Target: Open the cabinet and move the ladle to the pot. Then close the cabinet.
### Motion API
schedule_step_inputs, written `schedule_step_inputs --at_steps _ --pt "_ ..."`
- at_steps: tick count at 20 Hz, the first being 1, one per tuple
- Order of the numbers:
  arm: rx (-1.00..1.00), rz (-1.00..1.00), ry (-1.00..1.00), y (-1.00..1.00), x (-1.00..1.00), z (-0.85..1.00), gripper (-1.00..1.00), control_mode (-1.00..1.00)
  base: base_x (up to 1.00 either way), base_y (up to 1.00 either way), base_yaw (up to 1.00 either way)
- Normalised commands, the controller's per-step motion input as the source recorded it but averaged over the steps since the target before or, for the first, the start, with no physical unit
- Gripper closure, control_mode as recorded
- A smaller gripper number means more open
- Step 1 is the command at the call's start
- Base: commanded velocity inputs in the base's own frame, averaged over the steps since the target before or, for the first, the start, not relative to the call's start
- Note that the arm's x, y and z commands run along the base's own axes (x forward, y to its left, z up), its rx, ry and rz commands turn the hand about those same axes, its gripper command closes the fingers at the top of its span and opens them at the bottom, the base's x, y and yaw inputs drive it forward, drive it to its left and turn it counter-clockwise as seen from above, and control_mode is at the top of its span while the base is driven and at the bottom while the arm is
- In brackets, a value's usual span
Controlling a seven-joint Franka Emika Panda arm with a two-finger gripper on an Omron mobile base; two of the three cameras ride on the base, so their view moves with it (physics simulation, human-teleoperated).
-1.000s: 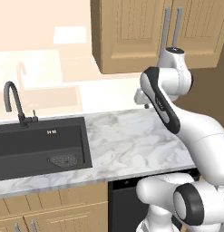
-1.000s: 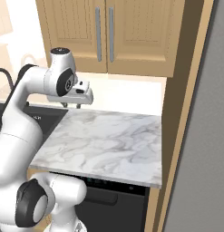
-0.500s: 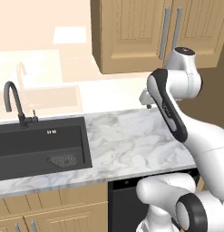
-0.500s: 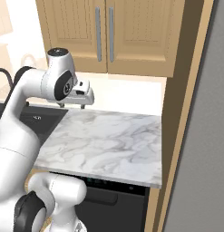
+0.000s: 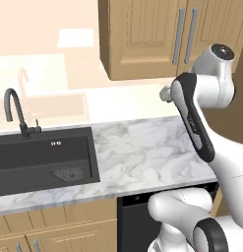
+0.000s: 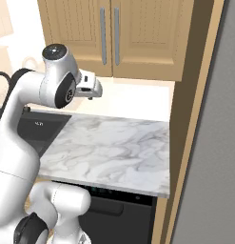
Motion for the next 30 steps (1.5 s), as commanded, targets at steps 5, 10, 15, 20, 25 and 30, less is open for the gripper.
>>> schedule_step_inputs --at_steps 5,10,15,20,25,30 --pt "0.00 0.00 -0.22 -0.09 0.00 0.50 -1.00 -1.00 0.00 0.00 0.00" --pt "0.00 0.00 -0.14 -0.02 0.08 0.36 -1.00 -1.00 0.00 0.00 0.00" --pt "0.00 0.00 -0.03 -0.01 0.18 0.25 -1.00 -1.00 0.00 0.00 0.00" --pt "0.00 -0.05 0.01 -0.09 0.37 0.16 -1.00 -1.00 0.00 0.00 0.00" --pt "0.00 -0.06 0.02 -0.16 0.47 0.14 -1.00 -1.00 0.00 0.00 0.00" --pt "0.00 0.00 -0.01 -0.16 0.27 0.06 -1.00 -1.00 0.00 0.00 0.00"
